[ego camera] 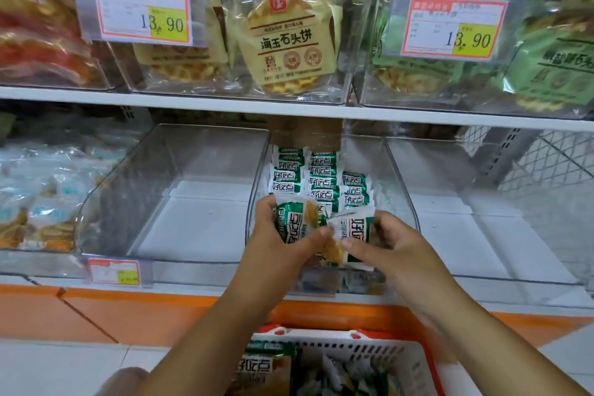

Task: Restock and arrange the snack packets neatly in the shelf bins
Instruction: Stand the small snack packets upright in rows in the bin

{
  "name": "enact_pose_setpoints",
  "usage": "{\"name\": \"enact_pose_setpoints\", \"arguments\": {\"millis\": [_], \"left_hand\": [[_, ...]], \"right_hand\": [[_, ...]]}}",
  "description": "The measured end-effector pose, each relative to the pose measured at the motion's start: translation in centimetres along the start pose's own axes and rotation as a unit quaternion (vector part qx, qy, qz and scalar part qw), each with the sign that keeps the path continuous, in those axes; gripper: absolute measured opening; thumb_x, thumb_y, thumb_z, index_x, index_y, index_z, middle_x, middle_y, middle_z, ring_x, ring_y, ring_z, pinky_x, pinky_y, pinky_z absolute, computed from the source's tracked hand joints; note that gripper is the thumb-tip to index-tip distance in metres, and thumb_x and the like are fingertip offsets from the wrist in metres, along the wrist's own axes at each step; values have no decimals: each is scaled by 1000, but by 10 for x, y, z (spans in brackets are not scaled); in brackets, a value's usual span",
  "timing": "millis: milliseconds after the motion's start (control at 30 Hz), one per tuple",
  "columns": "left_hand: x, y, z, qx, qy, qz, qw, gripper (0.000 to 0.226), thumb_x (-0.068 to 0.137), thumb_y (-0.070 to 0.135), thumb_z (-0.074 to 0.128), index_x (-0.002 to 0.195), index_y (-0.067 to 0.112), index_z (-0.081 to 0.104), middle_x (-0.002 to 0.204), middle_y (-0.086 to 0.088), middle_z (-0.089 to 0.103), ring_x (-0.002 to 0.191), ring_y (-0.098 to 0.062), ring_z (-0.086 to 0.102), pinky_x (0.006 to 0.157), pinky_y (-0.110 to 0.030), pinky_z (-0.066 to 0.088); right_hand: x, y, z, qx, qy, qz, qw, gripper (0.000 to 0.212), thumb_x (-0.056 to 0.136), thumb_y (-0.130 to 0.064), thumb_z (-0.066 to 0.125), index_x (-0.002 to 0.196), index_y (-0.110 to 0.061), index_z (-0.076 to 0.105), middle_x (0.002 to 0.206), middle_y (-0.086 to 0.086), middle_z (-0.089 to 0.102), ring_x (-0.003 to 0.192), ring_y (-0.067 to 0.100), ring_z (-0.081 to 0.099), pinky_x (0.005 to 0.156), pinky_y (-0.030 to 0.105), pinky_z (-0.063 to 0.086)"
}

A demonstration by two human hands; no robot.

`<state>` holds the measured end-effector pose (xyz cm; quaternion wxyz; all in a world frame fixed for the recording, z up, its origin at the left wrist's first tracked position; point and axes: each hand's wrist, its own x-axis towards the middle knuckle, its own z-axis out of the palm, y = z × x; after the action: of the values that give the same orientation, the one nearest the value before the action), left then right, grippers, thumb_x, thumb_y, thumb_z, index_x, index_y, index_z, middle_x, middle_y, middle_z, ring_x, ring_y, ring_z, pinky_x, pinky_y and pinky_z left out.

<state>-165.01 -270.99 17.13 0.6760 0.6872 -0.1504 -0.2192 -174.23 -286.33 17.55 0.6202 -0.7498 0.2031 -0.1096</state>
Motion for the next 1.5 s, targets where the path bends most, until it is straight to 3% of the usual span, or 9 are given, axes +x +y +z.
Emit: {"name": "enact_pose_setpoints", "arguments": {"millis": [133,200,333,500,700,867,967,1233,1500], "left_hand": [[11,7,-7,-19,6,-18,1000,33,93,28,65,118,36,45,106,4,70,85,-20,75,76,-38,62],[16,8,-11,-25,10,-20,999,30,96,20,62,118,35,49,108,4,70,85,-21,75,74,-35,62],[24,6,-19,-19,17,-29,999,24,95,11,61,114,25,59,105,0,74,86,-23,75,77,-37,62],[29,5,-26,-35,13,-43,998,22,93,8,63,112,20,61,100,-1,76,82,-24,76,81,-42,61],[37,0,-31,-74,15,-52,996,21,94,11,62,113,17,65,97,-2,77,83,-26,75,85,-45,59],[41,2,-30,-136,7,-66,989,19,93,16,60,106,26,72,99,-2,77,88,-22,75,86,-41,58],[41,1,-31,-139,1,-71,988,23,93,19,61,113,25,70,104,-4,76,88,-22,75,86,-42,58],[43,-1,-34,-141,13,-66,988,22,90,19,64,111,17,65,93,-8,76,83,-28,75,80,-44,61],[41,0,-28,-160,-26,-74,984,23,93,11,61,115,15,67,104,-12,74,93,-29,74,76,-36,62]], "right_hand": [[51,-8,-35,-173,95,-69,978,33,77,-27,79,101,-23,57,89,-4,61,79,12,57,70,18,46],[87,-13,-52,-255,103,-94,957,42,75,-29,81,111,-21,62,101,-3,65,87,13,61,75,20,44],[147,-29,-65,-435,72,-113,890,57,79,-26,78,132,-18,58,128,7,61,110,21,60,81,18,37],[195,-31,-73,-549,-30,-95,830,46,85,-17,73,129,-15,58,140,9,50,121,24,52,92,22,41],[227,-16,-68,-618,-32,-111,778,36,84,-16,69,119,-16,60,125,8,59,114,24,55,86,22,39],[245,-1,-66,-611,-32,-92,785,32,81,-18,70,111,-31,65,119,-2,62,108,19,57,85,25,43],[249,1,-61,-639,-29,-107,761,30,85,-19,65,114,-28,64,114,0,59,107,21,54,79,25,36],[259,9,-56,-690,1,-86,719,25,82,-9,59,99,-24,68,103,1,64,94,23,60,76,28,49],[226,-7,-57,-532,25,-89,842,32,91,-23,63,122,-18,55,126,5,58,110,23,56,83,25,42]]}}
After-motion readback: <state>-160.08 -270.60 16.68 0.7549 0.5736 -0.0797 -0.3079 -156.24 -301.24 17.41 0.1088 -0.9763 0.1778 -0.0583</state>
